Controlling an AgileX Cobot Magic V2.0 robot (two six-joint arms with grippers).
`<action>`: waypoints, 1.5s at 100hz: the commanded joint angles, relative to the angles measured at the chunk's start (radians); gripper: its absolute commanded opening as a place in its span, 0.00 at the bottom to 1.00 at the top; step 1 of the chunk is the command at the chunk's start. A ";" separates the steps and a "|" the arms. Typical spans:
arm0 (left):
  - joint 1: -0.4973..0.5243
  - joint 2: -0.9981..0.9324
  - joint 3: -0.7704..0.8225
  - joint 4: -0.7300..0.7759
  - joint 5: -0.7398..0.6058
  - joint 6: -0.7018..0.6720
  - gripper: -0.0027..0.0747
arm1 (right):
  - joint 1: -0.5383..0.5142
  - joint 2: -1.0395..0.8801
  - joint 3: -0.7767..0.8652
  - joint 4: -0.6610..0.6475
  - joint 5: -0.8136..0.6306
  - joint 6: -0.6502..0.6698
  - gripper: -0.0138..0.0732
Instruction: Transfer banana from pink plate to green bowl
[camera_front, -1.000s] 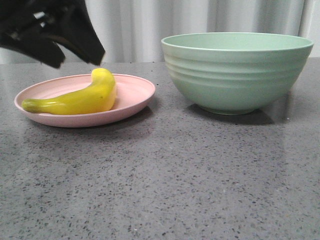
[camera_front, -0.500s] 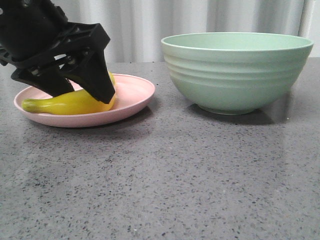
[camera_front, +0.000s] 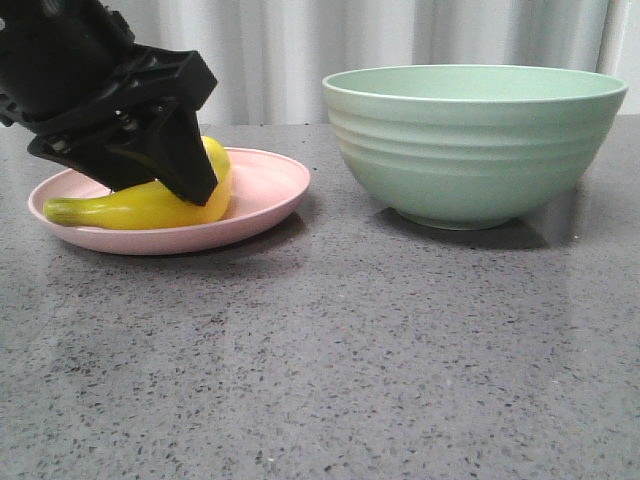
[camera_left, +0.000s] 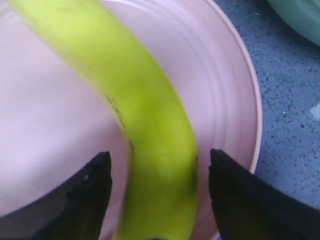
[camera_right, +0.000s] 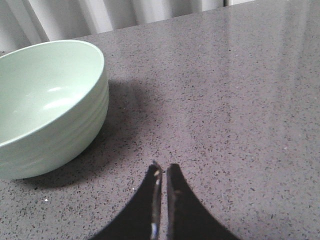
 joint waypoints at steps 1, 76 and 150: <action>-0.001 -0.020 -0.032 -0.006 -0.034 0.000 0.53 | -0.005 0.015 -0.034 -0.004 -0.073 -0.003 0.07; -0.001 0.017 -0.032 -0.006 -0.022 0.000 0.01 | 0.021 0.020 -0.038 0.000 -0.088 -0.003 0.07; -0.138 -0.116 -0.246 0.018 0.154 0.131 0.01 | 0.277 0.459 -0.653 0.125 0.335 -0.032 0.57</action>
